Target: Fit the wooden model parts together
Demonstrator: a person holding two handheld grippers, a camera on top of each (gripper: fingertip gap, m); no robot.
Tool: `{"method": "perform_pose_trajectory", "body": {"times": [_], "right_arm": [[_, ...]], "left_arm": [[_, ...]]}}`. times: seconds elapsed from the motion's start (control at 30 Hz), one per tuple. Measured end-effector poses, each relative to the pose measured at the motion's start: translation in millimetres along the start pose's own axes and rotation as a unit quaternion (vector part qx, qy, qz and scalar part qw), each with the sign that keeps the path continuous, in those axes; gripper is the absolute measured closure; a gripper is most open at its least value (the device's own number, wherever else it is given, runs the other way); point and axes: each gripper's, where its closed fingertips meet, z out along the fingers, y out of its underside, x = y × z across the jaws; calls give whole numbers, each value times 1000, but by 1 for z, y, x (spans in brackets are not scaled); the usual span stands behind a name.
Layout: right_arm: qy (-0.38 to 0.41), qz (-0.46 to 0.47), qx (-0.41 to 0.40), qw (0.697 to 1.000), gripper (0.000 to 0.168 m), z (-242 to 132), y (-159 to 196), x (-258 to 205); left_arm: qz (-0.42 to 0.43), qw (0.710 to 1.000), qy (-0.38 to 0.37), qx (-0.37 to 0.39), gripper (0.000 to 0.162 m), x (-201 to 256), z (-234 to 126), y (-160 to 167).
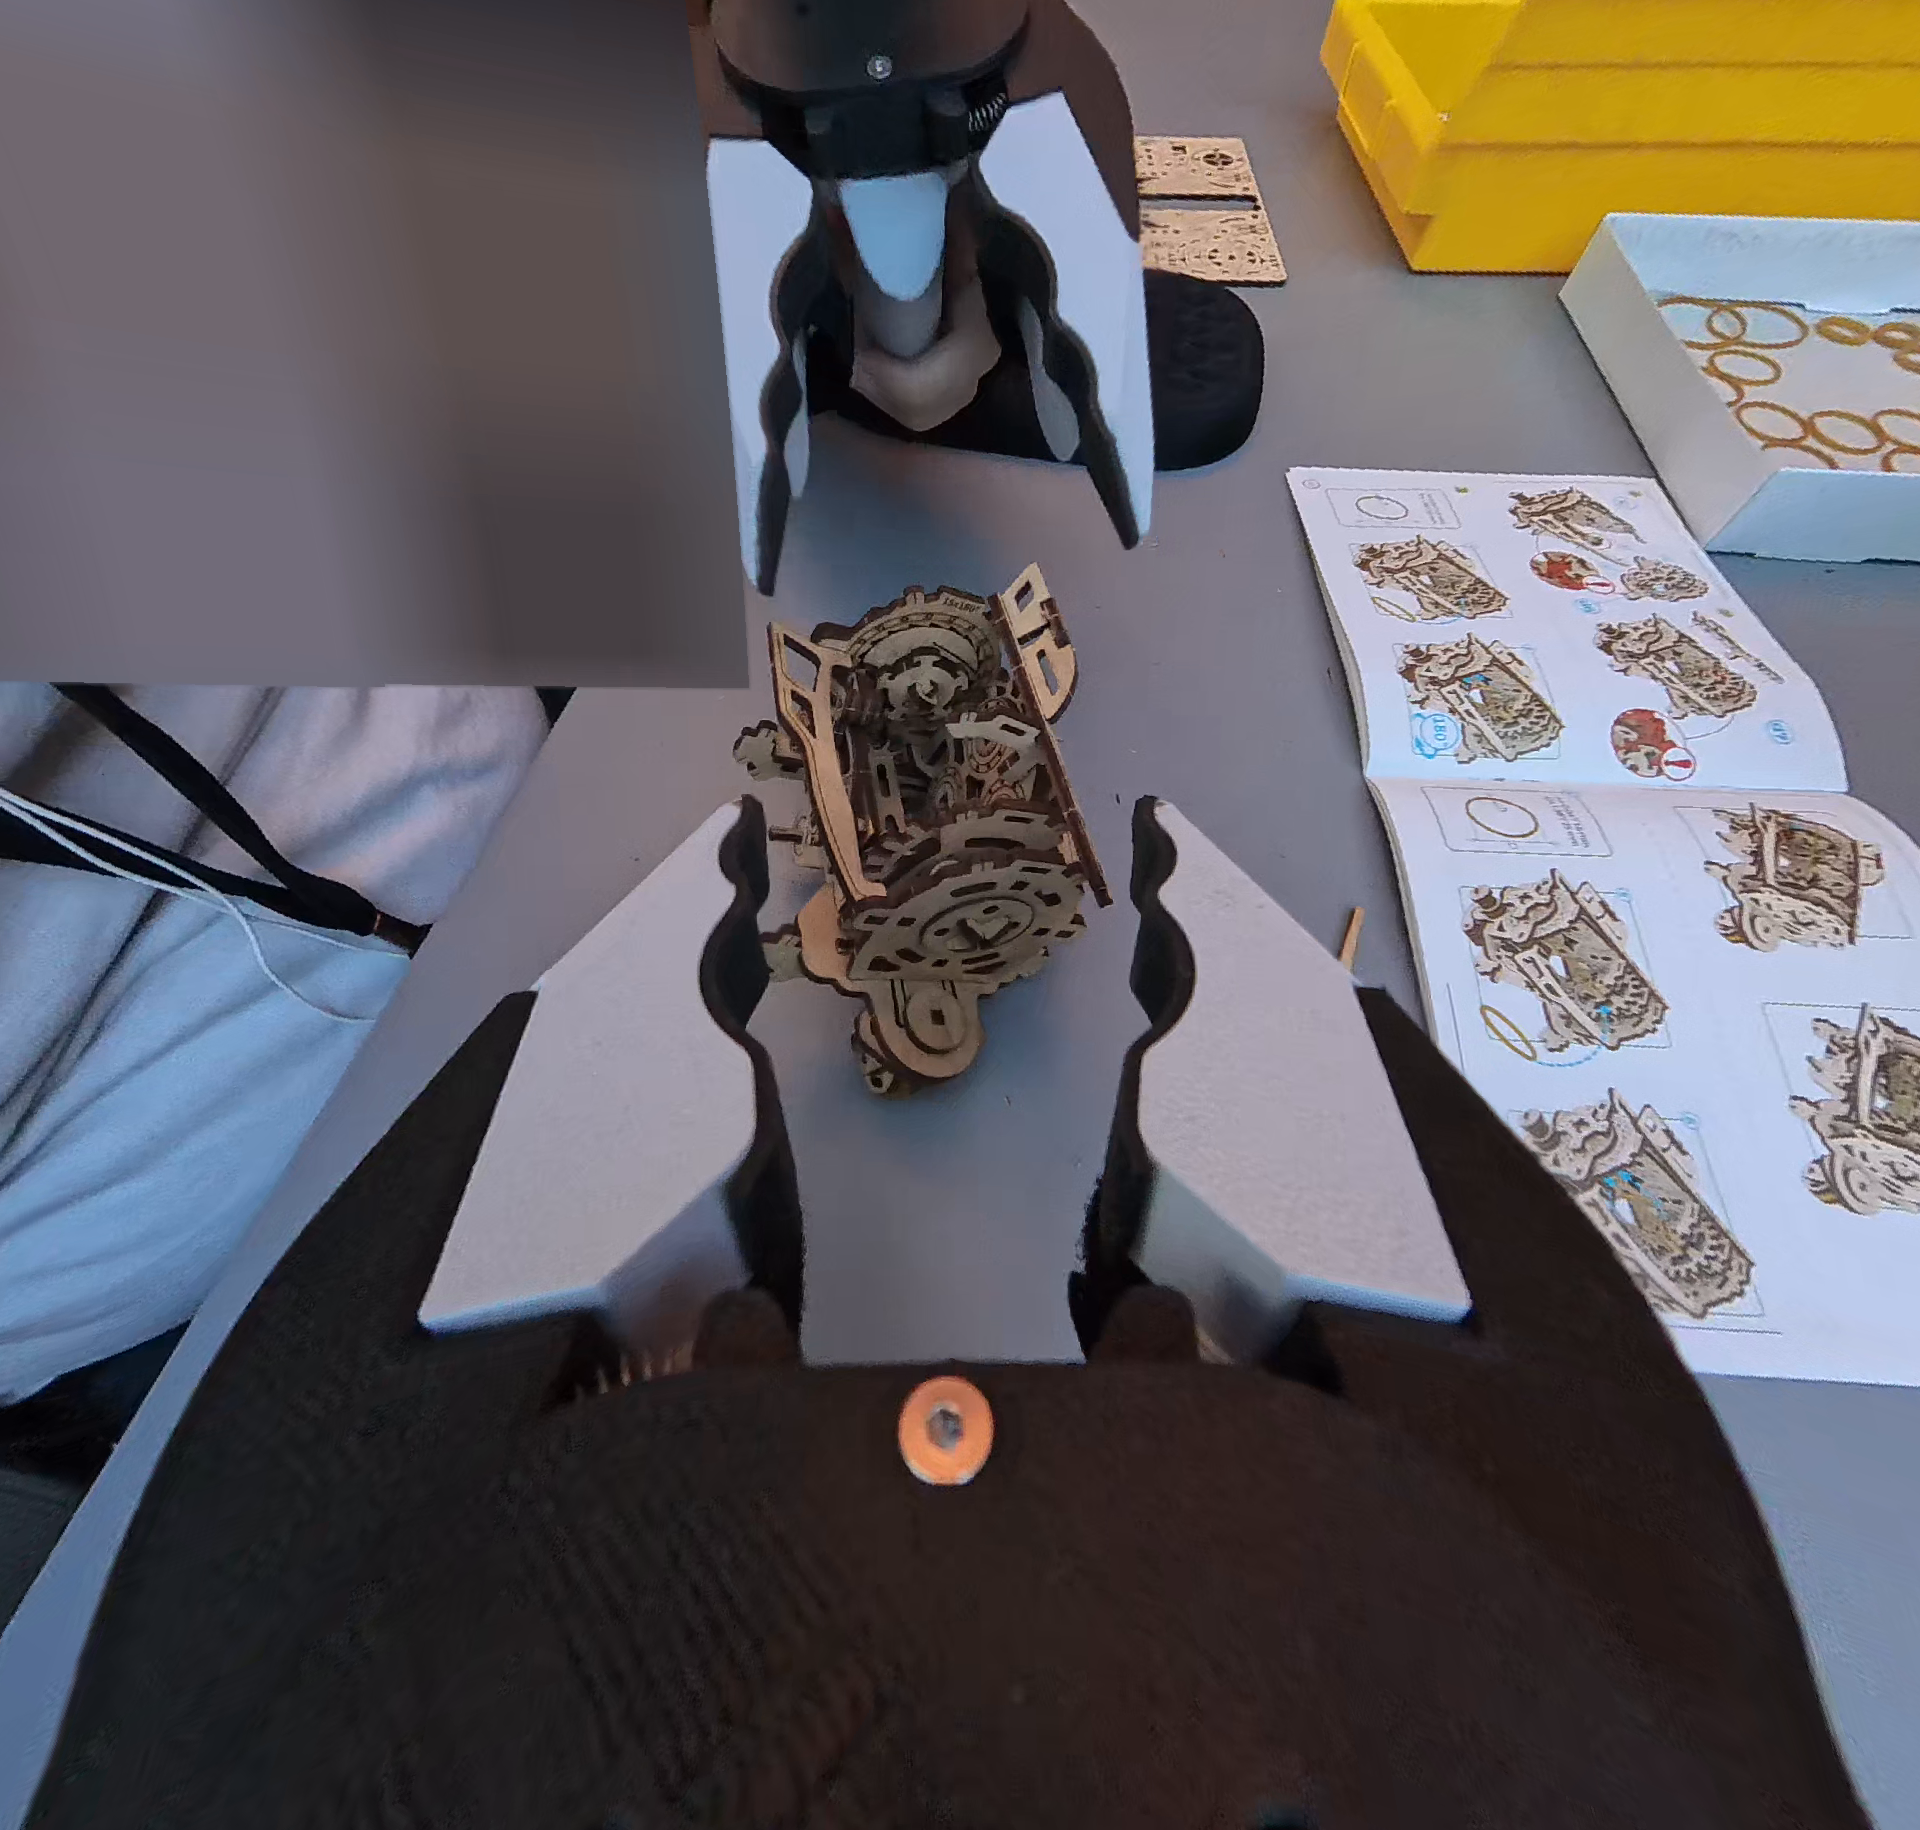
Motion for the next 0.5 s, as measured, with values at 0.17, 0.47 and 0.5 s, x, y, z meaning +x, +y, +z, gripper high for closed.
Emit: {"method": "perform_pose_trajectory", "body": {"times": [0.17, 0.47, 0.5], "right_arm": [[12, -18, -7, 1000, 109, 2, 2, 3], [52, -112, -46, 991, 116, 10, 11, 3], [56, -117, -47, 990, 117, 11, 10, 2]], "left_arm": [[-21, 999, 29, -6, 84, 12, 15, -19], [-96, 983, 126, -96, 85, 5, 46, -13], [-106, 979, 140, -106, 86, 6, 48, -10]]}}
